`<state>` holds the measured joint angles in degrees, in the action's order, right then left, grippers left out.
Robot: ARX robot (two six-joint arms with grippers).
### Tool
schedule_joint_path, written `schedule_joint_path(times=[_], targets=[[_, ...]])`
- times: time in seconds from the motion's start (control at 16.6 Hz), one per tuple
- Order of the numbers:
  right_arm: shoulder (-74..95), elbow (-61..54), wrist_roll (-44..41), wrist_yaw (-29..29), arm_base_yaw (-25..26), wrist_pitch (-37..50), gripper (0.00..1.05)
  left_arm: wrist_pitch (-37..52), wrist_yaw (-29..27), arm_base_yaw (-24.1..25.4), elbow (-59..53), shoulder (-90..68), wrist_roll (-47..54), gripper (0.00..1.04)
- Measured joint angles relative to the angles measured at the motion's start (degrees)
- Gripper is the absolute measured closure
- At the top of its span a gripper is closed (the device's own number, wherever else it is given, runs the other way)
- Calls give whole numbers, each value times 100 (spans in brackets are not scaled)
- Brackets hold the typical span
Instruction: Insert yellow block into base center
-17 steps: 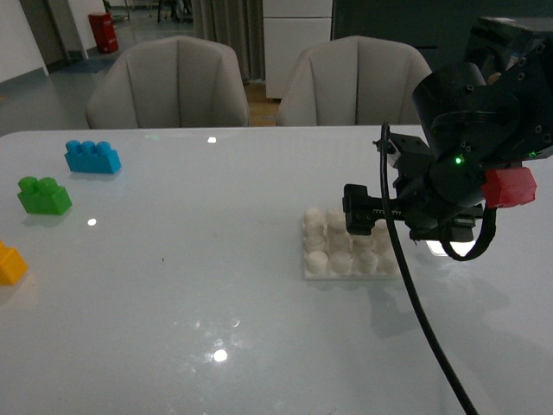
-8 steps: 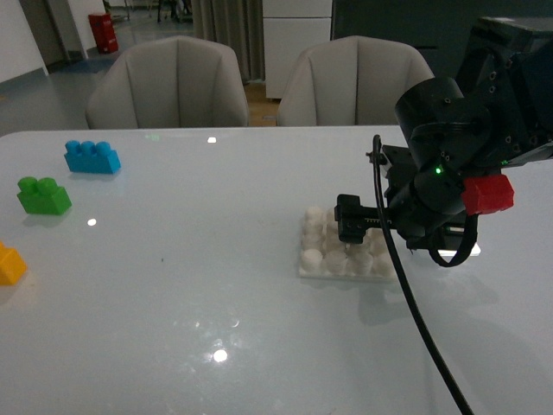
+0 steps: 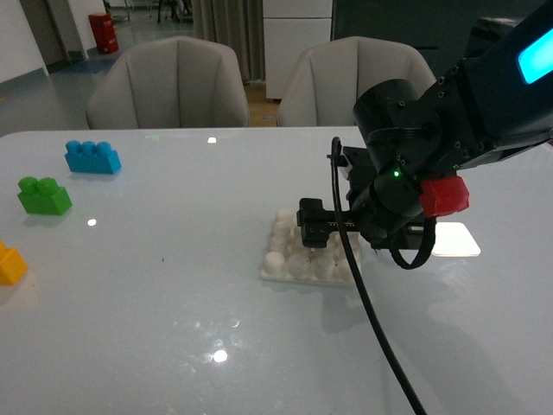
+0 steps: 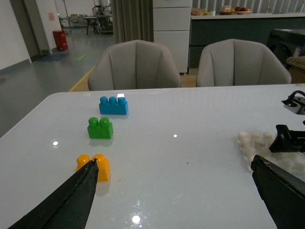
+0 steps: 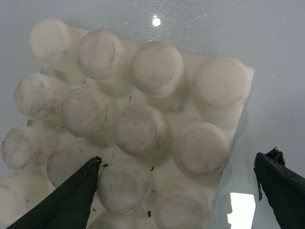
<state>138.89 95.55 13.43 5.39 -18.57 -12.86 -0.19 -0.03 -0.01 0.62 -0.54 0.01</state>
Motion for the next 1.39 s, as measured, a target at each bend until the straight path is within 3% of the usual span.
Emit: schedule_joint_path(times=[0.12,0.24,0.42,1.39], targets=[[96,162,-4,92,-184,-37,6,0,0,0,0,0,0,7],[328,616,-2,461,-684,-160,6,0,0,0,0,0,0,7],[358,669,-15,455,-811,-155,6,-2,0,0,0,0,0,7],[-450,107,225,472,-396,472,6,0,0,0,0,0,0,7]])
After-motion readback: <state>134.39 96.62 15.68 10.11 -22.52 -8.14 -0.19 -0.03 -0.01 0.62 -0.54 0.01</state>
